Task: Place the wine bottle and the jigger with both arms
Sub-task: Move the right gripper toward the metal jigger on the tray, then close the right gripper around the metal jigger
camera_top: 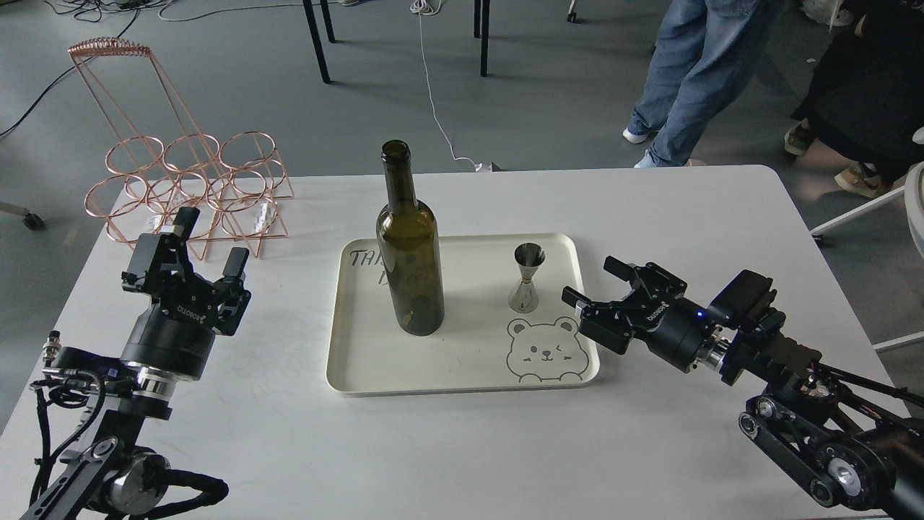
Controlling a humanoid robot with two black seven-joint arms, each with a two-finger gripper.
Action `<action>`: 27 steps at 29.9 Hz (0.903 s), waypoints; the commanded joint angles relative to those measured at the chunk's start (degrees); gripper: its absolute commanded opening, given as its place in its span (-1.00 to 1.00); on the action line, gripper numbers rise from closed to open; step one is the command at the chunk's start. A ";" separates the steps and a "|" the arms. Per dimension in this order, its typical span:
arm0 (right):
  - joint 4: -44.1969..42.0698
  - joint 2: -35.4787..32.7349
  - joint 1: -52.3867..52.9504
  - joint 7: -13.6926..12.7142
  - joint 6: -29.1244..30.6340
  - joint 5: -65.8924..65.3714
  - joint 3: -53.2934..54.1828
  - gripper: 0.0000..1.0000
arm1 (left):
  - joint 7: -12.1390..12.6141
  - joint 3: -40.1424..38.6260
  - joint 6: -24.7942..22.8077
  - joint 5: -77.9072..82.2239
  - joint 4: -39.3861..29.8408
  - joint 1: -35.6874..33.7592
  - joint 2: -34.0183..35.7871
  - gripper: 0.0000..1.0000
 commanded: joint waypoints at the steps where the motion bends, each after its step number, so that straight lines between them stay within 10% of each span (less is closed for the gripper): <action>1: -2.54 2.45 1.64 0.00 -0.41 -0.05 -0.69 0.96 | 0.00 0.00 0.01 -0.01 -0.01 0.00 -0.01 0.96; 27: -16.35 11.33 8.41 0.00 -1.99 -0.05 -5.96 0.55 | 0.00 0.08 -0.08 -0.01 -0.36 -0.09 0.43 0.96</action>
